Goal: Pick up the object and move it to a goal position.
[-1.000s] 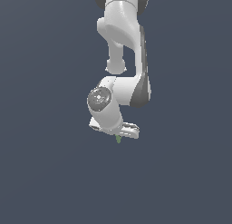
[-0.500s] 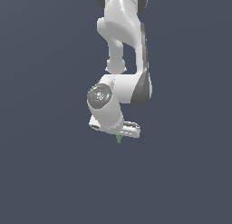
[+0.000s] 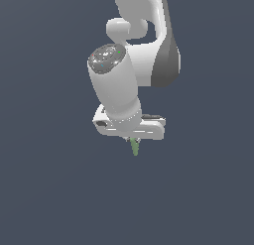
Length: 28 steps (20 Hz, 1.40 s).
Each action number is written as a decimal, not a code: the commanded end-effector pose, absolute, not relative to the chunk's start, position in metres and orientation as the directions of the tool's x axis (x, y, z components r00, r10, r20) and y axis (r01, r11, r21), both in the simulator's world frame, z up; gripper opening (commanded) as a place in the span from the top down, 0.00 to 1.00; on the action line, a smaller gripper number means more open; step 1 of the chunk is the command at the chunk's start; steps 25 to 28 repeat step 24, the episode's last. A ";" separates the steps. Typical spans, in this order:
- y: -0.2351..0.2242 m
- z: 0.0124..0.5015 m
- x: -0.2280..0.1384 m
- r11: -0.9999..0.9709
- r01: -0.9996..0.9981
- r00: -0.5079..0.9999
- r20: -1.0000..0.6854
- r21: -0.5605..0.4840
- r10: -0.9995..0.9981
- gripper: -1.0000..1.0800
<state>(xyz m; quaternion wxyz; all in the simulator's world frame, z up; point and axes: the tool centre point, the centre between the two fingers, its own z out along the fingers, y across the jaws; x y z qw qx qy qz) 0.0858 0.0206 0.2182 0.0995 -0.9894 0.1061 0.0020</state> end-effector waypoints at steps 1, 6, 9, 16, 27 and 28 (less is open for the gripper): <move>0.025 0.266 0.094 -0.960 -0.182 0.981 0.026 -0.212 -0.192 1.00; 0.033 0.371 0.102 -0.964 -0.118 0.979 0.137 -0.240 -0.154 1.00; 0.036 0.425 0.102 -0.964 -0.084 0.971 0.195 -0.251 -0.136 1.00; 0.039 0.511 0.096 -0.964 -0.032 0.952 0.285 -0.264 -0.110 1.00; 0.039 0.539 0.093 -0.964 -0.017 0.944 0.314 -0.267 -0.104 1.00; 0.039 0.539 0.093 -0.964 -0.017 0.944 0.314 -0.267 -0.104 1.00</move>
